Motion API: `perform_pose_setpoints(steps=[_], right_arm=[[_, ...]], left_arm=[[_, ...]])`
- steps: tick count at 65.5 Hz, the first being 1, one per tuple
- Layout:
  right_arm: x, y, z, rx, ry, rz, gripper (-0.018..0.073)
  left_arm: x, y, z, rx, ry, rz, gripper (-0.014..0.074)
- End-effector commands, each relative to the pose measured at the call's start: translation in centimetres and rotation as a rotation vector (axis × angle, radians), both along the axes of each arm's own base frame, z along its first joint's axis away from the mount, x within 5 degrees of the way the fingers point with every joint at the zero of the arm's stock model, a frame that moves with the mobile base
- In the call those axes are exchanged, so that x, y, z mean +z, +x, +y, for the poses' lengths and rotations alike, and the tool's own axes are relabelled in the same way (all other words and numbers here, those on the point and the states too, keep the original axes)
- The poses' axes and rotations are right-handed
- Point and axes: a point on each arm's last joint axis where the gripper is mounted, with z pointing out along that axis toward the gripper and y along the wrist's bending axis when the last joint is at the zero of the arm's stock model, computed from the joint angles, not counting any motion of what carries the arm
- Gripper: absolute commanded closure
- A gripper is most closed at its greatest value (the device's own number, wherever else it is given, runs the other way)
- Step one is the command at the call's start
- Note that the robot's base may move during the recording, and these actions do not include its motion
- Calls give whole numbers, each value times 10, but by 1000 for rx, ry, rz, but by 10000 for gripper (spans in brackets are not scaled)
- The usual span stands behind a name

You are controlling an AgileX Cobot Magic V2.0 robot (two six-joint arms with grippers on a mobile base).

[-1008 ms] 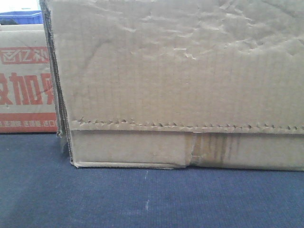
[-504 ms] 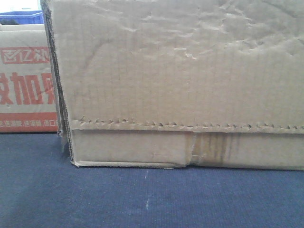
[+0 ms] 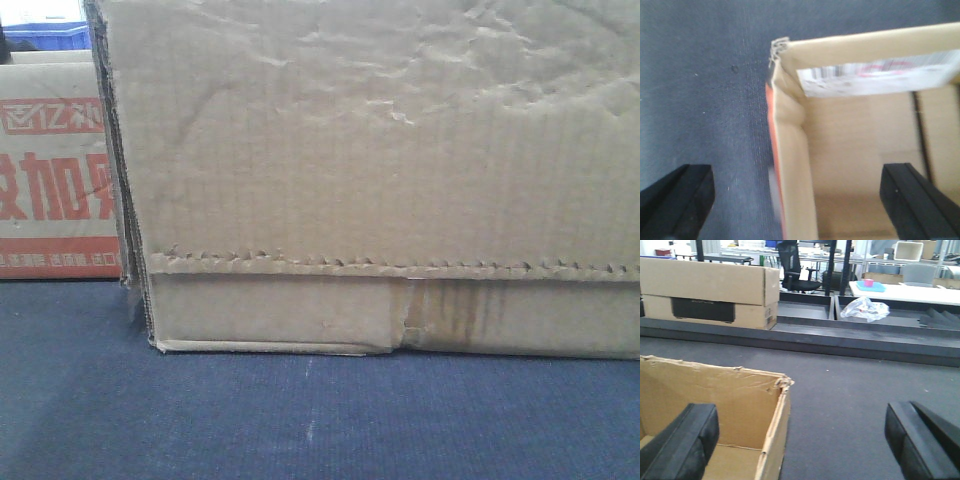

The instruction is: Stack two boxes on right shelf middle

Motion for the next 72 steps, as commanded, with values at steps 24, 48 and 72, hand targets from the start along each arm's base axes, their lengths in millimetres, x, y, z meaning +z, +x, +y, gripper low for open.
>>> perform_pose_setpoints(steps=[24, 48, 72], right_arm=[[3, -1, 1, 6, 3, -17, -10], [3, -1, 1, 6, 2, -12, -10], [1, -2, 1, 9, 0, 7, -10]], left_arm=[[-29, 18, 7, 6, 7, 54, 174], [-5, 6, 6, 9, 7, 0, 708], [97, -56, 16, 162, 80, -303, 708]])
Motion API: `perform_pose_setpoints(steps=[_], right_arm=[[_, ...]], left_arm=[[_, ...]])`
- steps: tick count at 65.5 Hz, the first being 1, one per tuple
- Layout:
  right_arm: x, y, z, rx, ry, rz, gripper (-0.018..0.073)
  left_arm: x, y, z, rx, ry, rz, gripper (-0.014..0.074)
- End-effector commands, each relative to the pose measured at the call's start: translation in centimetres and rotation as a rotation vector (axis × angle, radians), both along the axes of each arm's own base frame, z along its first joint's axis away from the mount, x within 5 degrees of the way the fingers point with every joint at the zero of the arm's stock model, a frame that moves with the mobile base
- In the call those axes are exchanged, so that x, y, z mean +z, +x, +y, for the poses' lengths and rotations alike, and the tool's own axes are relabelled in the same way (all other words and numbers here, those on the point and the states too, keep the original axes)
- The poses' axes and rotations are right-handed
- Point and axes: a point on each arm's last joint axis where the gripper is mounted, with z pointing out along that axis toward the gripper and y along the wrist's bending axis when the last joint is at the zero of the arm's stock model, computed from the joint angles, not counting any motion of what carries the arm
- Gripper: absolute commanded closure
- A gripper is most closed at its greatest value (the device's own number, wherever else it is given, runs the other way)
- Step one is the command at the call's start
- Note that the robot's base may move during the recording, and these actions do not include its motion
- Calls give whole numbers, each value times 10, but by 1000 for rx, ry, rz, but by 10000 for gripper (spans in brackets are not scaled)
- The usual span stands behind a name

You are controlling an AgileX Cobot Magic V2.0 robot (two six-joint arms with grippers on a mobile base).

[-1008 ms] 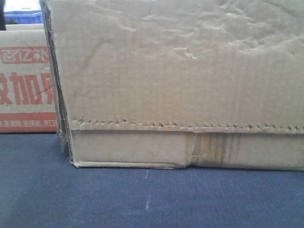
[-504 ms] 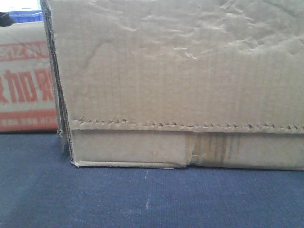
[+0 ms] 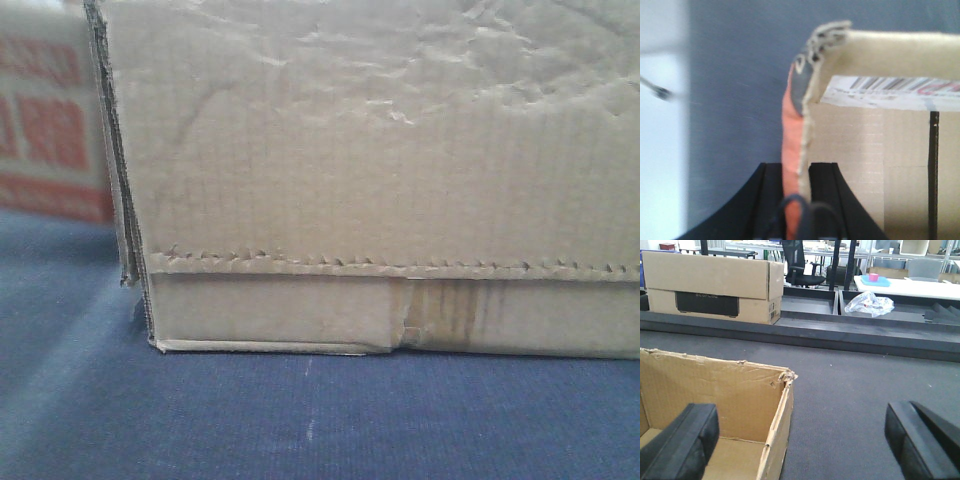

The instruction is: Stack two boxes on right shelf middle

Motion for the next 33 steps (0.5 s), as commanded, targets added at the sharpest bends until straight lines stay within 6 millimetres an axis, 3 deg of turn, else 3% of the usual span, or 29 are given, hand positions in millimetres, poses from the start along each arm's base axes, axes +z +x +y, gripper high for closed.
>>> perform_pose_setpoints(steps=[1, 12, 23, 33], right_arm=[[3, -1, 0, 0, 1, -16, -10], [3, -1, 0, 0, 1, -16, -10], [3, -1, 0, 0, 1, -16, -10], [3, -1, 0, 0, 1, -14, -10]], left_arm=[[39, -22, 3, 49, 4, -137, 708], [102, -58, -6, 54, -98, -344, 708], [155, -87, -40, -95, -285, -512, 708], [172, -97, -83, -234, -424, -559, 708]])
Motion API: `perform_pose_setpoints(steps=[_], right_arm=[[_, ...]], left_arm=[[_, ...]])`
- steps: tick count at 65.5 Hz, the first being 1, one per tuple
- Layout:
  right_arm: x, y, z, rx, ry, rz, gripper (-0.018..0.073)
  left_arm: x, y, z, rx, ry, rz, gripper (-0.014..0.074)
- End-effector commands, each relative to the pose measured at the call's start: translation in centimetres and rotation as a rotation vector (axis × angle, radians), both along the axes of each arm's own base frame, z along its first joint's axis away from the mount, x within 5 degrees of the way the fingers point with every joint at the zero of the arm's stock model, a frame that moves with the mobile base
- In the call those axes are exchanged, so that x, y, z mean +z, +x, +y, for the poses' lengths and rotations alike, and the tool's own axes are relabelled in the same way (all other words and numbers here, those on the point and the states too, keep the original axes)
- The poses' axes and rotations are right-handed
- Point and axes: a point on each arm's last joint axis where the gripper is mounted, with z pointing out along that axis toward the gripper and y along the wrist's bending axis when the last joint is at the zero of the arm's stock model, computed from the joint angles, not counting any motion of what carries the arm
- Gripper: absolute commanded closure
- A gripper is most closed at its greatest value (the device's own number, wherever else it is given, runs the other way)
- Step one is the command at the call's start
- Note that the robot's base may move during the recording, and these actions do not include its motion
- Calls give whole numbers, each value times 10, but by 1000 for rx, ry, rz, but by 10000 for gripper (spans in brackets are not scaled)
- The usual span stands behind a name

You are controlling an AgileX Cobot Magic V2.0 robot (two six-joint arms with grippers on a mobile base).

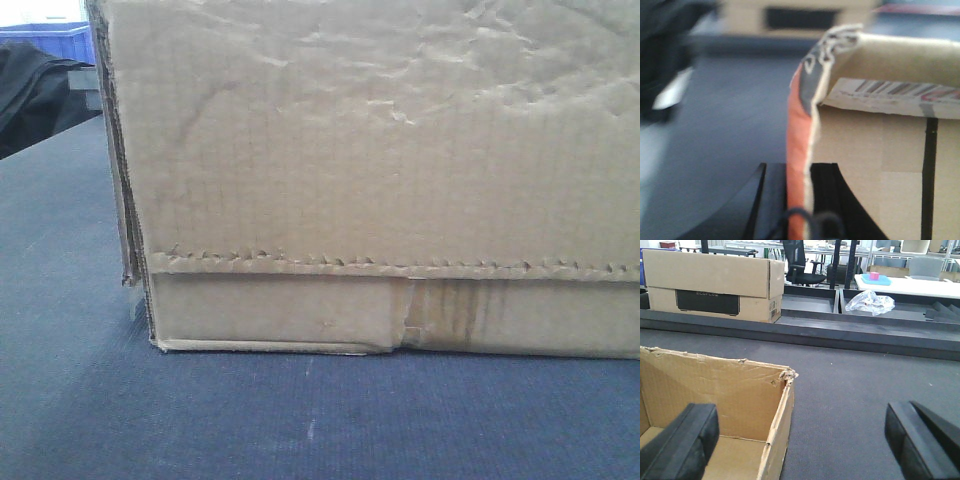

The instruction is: Stack two boxes on right shelf middle

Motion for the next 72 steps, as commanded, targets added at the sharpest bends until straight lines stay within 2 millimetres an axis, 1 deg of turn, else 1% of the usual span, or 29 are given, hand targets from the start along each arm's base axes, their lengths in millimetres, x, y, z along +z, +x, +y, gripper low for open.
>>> perform_pose_setpoints(steps=[1, 7, 12, 19, 28, 38, 45, 53, 62, 66, 72], right_arm=[[3, -1, 0, 0, 1, -18, -10], [3, -1, 0, 0, 1, -16, -10], [3, -1, 0, 0, 1, -16, -10], [3, -1, 0, 0, 1, -14, -10], [3, -1, 0, 0, 1, -14, -10], [3, -1, 0, 1, 0, -10, -10], [2, -1, 0, 2, -1, 0, -10], [2, -1, 0, 3, -1, 2, -10], [2, -1, 0, 3, -1, 2, -10], [1, -1, 0, 3, -2, 4, -10], [1, -1, 0, 3, -2, 4, -10]], left_arm=[[9, -5, -26, -95, -94, -35, 708], [3, 2, -56, -174, -130, -23, 708], [-9, 12, -78, -216, -138, 28, 708], [-30, 31, -107, -260, -127, 100, 708], [-61, 59, -135, -277, -107, 183, 708], [-98, 90, -151, -258, -82, 279, 708], [-116, 102, -158, -254, -67, 319, 708], [-127, 110, -163, -256, -67, 342, 708], [-129, 111, -164, -257, -69, 349, 703], [-129, 111, -164, -257, -69, 349, 659], [-129, 111, -164, -260, -75, 352, 517]])
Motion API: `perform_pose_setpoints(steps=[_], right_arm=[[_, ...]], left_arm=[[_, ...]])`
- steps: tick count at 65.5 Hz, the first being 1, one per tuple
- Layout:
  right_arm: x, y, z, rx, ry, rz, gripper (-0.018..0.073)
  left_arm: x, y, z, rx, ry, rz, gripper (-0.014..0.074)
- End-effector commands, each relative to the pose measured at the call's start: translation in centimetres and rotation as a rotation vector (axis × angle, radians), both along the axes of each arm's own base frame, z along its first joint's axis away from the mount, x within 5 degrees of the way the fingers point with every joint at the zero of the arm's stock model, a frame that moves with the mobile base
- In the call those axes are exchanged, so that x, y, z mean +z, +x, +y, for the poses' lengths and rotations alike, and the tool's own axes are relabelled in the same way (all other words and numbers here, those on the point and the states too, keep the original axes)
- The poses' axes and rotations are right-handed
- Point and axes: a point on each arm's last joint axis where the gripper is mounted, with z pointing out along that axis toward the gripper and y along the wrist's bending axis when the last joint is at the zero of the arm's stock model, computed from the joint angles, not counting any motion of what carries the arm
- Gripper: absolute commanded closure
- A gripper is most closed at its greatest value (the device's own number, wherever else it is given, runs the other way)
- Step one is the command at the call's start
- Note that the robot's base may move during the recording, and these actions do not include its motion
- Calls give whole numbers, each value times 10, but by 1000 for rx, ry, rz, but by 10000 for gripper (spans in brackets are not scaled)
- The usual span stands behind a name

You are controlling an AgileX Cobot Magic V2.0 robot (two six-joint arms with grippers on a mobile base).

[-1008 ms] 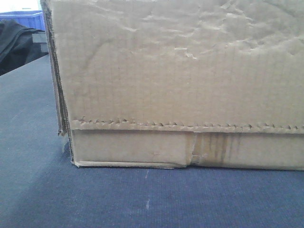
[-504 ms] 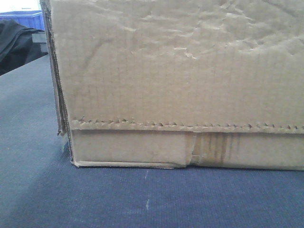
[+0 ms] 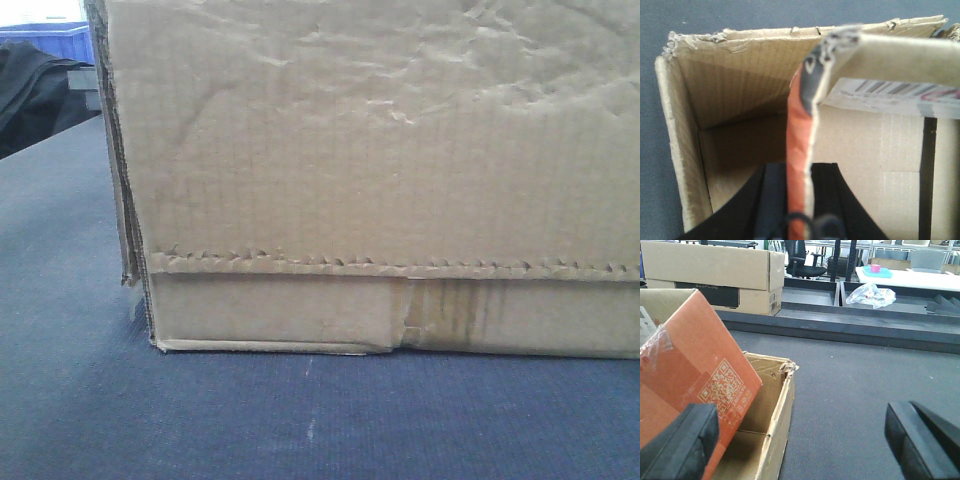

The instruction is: Stack two boxes on right shelf middle

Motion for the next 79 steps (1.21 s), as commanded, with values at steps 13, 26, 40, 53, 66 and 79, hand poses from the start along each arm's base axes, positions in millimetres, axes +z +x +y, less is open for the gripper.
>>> perform_pose_setpoints(steps=[13, 26, 40, 53, 66, 79], right_arm=[[4, -1, 0, -1, 2, -23, -10], [1, -1, 0, 3, -2, 7, -10], [7, -4, 1, 16, -12, 68, -10], [22, 13, 5, 41, -28, 211, -10], [21, 54, 12, 86, -50, 505, -10], [3, 92, 20, 124, -22, 669, -10]], left_arm=[[10, -4, -4, -11, -79, -13, -22], [44, -22, 4, -21, -131, -81, 100], [83, -56, 42, 48, 9, -139, 99], [91, -60, 73, 99, 124, -197, 99], [67, -63, 82, 99, 169, -111, 99], [25, -58, 76, 69, 200, 40, 99]])
